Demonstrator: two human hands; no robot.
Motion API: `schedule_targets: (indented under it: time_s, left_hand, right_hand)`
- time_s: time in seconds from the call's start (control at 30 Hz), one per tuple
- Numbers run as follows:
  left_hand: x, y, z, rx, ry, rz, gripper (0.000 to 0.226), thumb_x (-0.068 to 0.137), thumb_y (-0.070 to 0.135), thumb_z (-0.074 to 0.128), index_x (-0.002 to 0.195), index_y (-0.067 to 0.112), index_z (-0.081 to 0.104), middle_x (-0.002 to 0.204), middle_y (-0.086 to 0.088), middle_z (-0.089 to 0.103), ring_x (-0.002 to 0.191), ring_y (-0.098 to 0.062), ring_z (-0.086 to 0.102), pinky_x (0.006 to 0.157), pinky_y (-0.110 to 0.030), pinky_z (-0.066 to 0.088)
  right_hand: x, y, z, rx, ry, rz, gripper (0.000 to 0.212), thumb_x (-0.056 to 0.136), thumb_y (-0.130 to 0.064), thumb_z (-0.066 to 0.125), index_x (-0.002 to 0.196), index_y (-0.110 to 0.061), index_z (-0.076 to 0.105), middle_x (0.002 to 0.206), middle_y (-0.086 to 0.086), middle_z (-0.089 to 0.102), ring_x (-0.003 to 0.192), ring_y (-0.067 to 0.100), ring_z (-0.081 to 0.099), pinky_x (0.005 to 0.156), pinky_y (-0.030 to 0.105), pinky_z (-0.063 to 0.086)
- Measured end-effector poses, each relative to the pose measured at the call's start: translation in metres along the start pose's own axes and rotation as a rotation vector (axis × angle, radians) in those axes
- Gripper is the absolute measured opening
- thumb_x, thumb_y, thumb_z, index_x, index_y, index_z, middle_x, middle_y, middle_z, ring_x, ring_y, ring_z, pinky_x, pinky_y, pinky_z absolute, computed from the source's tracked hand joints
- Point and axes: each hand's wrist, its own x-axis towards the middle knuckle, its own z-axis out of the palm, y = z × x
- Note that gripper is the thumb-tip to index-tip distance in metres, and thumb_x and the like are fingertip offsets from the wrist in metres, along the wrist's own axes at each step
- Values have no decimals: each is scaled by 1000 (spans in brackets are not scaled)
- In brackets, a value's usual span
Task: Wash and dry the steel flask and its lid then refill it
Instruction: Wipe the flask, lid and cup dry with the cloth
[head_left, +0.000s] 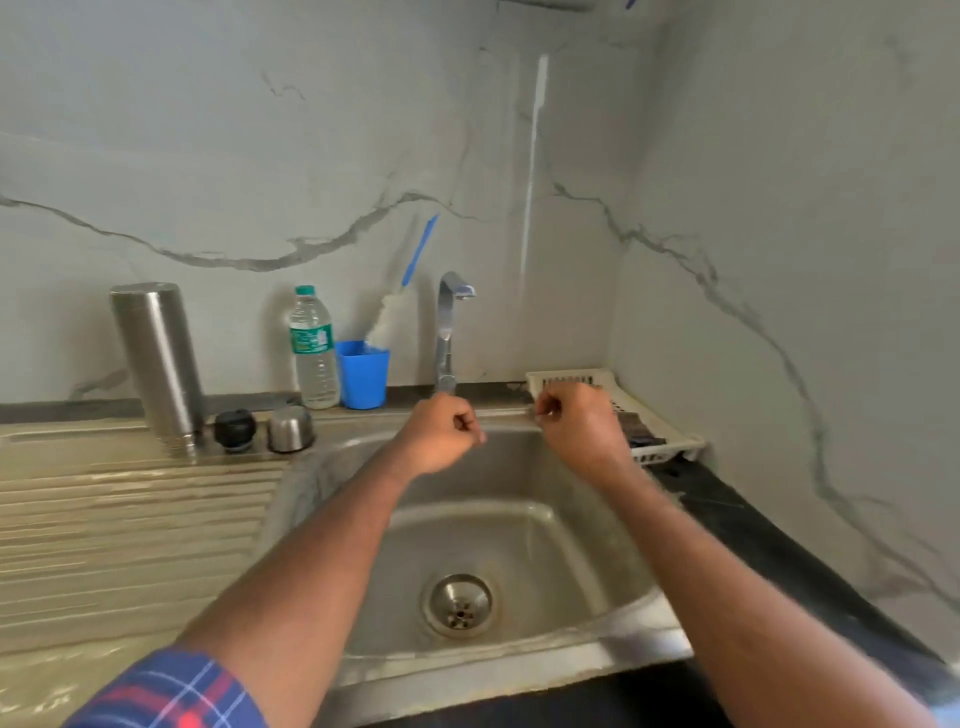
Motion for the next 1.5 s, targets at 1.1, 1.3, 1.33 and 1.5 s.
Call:
schedule_targets:
  time_s: [1.1,1.3,1.33,1.5]
  left_hand:
    - [27,69,101,27,-334,4,57,91,9,72,145,13,53,119,4,61,108,-12,59,101,-27,49]
    - [28,67,104,-45,-324,-34,67,92,9,72,152,12,44,152,-5,51,137,-19,51,115,-29,37]
    - [29,67,105,-66,-319,-39,66,92,9,72,152,13,44,153,-5,50,137,-19,51,114,-28,36]
    - [35,65,114,-120,-278,-73,63,90,11,75,148,16,51,146,-1,57,133,-17,54,108,-25,39]
  right_hand:
    - [105,117,-28,-351,-623,219,62,66,-44,62,123,-20,69,122,3,69,98,24,66,95,41,55]
    - [111,120,-34,-130,-498,219,10,71,-19,77,79,-22,71,93,4,69,90,23,65,72,31,52]
    - [111,120,-37,-69,-453,223,9,73,-16,76,74,-22,69,89,4,68,89,24,64,69,29,48]
    - [111,116,-56,148,-261,217,11,81,-15,74,78,-19,64,87,7,67,86,25,65,75,35,53]
